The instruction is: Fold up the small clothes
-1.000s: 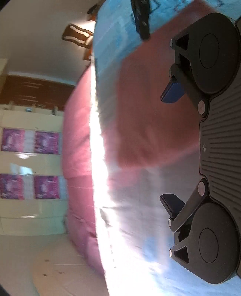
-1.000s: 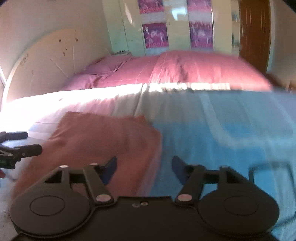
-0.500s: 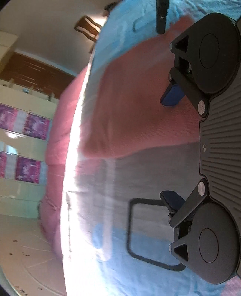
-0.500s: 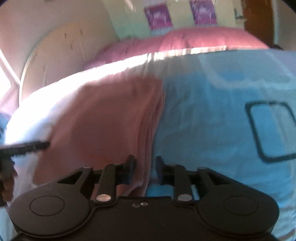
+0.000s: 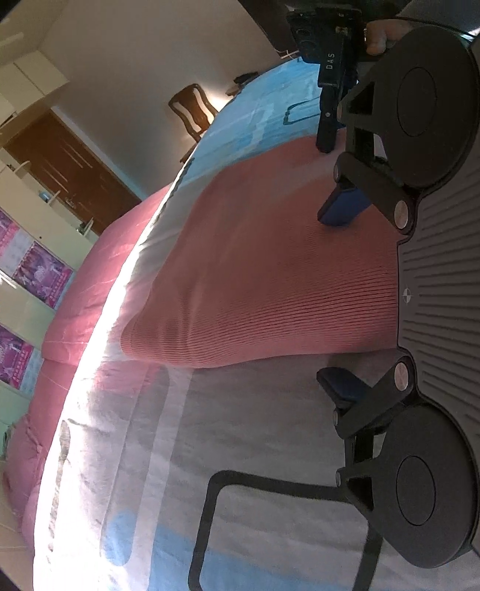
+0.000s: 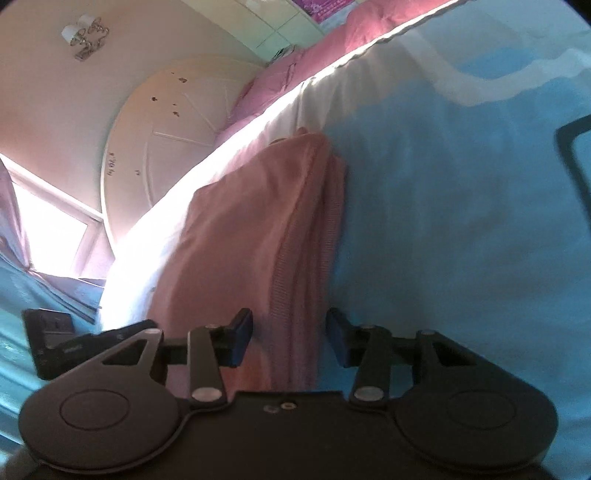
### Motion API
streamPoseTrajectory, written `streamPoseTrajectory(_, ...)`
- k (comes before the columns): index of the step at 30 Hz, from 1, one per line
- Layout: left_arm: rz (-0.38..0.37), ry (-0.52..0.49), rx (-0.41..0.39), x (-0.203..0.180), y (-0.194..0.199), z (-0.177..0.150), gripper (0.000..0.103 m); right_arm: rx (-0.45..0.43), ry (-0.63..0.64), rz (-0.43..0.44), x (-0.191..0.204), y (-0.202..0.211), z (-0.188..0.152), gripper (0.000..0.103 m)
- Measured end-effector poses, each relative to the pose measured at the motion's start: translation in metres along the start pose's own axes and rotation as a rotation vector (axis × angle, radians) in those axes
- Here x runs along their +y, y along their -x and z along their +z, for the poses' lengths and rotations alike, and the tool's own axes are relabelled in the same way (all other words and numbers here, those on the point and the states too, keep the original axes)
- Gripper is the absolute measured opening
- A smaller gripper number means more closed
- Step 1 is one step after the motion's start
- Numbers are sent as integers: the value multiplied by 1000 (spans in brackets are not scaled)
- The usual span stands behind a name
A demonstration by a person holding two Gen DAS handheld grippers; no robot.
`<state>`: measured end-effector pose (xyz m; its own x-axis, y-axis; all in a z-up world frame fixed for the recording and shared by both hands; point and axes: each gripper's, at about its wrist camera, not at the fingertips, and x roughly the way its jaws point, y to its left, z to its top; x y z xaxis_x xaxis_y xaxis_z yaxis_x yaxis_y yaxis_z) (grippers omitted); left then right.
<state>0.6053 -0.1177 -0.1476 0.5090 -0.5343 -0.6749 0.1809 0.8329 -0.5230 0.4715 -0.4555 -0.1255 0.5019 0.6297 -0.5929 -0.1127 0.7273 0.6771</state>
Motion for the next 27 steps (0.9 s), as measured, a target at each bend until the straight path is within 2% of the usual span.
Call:
streamPoseTrajectory(4,19,-20,10,-19,-12,6,83,-2,31,8,13,-21,5,43)
streamPoseTrajectory(6,52,-51,11,-29,-19,7,82,-10,49,-27,18,-25,8,31)
streamPoseTrajectory(7,63,-61,7,-33,-16,7,78,-10,72,-53,21,-27,8,28)
streamPoseTrajectory(9,82,-80,-4,-42,-16,9,63,-15,141,-111,35,-28,6,24)
streamPoseTrajectory(12,113,-137,-22,-56,-9,10,47,-18,240,-188,58,-31,2,22)
streamPoseTrajectory(15,115,-169,-34,-62,2,12,38,-28,306,-242,76,-34,0,21)
streamPoseTrajectory(22,85,-196,-63,-57,27,15,34,-65,393,-295,110,-19,-4,20)
streamPoseTrajectory(27,84,-214,-108,-44,61,21,34,-92,461,-297,152,-17,-8,20)
